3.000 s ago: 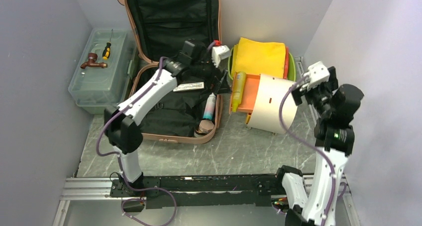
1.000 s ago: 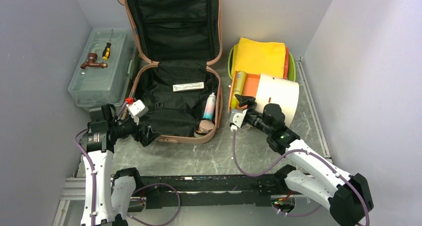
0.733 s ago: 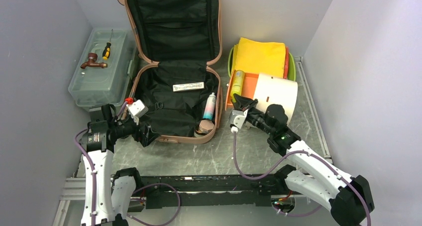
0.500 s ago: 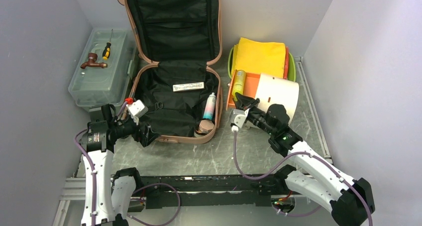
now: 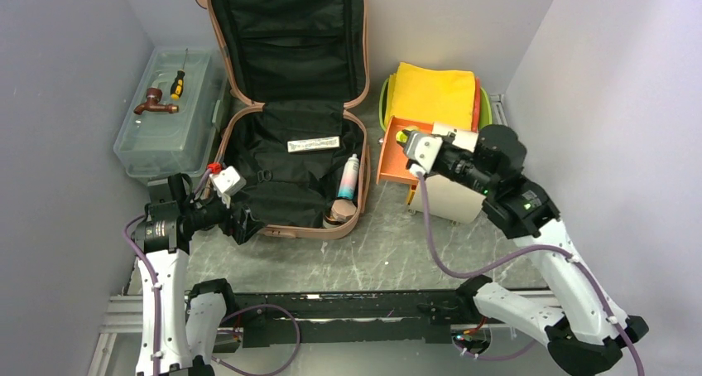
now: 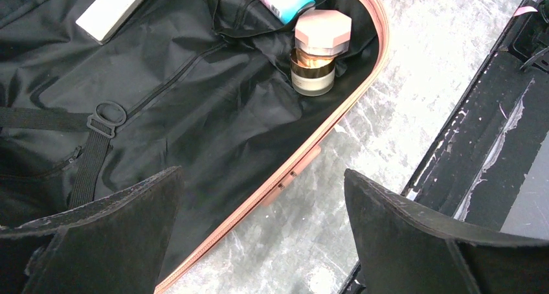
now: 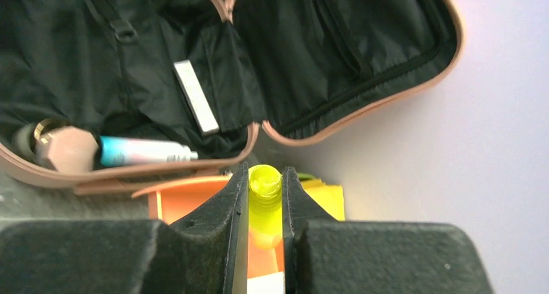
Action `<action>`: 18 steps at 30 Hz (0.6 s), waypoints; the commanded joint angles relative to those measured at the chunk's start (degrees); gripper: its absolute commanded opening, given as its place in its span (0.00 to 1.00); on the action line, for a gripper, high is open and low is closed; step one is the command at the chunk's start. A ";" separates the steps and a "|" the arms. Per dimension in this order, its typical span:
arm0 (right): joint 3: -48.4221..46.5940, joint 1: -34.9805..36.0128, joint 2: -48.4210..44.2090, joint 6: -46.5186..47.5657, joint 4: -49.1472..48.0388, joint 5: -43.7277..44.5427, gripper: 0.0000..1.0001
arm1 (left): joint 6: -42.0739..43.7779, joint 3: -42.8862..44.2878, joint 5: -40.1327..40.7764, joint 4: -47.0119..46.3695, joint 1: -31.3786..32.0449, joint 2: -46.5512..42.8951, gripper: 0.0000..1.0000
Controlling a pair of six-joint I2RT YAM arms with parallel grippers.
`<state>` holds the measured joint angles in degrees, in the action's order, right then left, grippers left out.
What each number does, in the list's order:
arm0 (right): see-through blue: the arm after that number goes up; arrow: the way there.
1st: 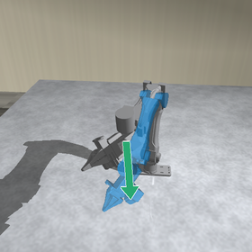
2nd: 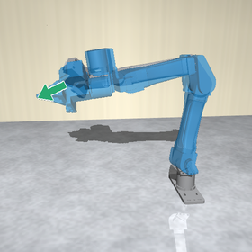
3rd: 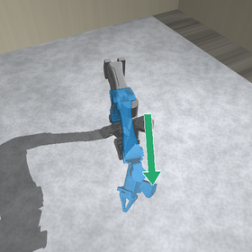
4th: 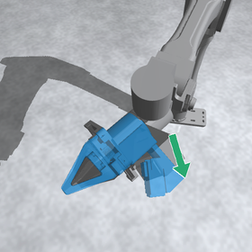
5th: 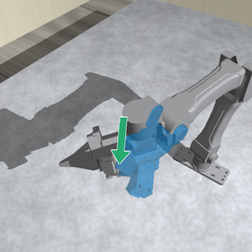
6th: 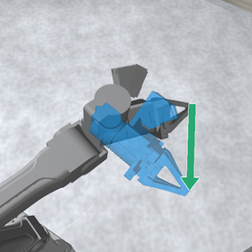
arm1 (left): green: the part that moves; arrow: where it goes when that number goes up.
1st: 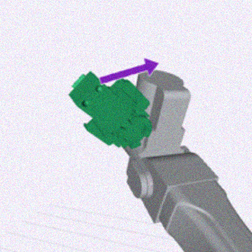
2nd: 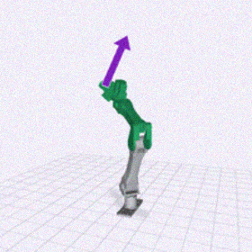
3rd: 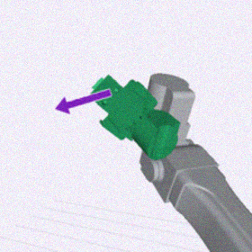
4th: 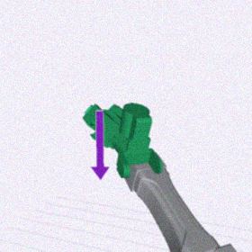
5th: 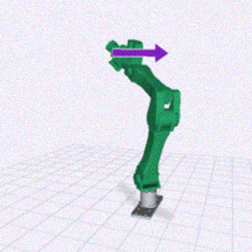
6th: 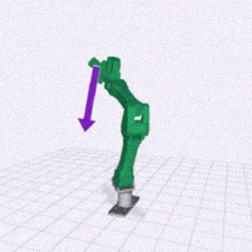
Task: Open, take out, and arrange the luggage
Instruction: Pick up the personal item from the drawer, then place the personal item in the luggage.
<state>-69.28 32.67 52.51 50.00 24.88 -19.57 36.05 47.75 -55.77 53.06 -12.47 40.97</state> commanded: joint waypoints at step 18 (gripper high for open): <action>-7.90 11.29 22.23 -18.30 -6.80 -17.32 0.00 | 1.47 0.30 -3.12 -0.17 -1.55 -0.25 1.00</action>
<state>-76.73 39.24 72.86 29.34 23.83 -39.24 36.40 47.75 -56.34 53.06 -13.58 40.64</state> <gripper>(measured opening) 0.163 0.995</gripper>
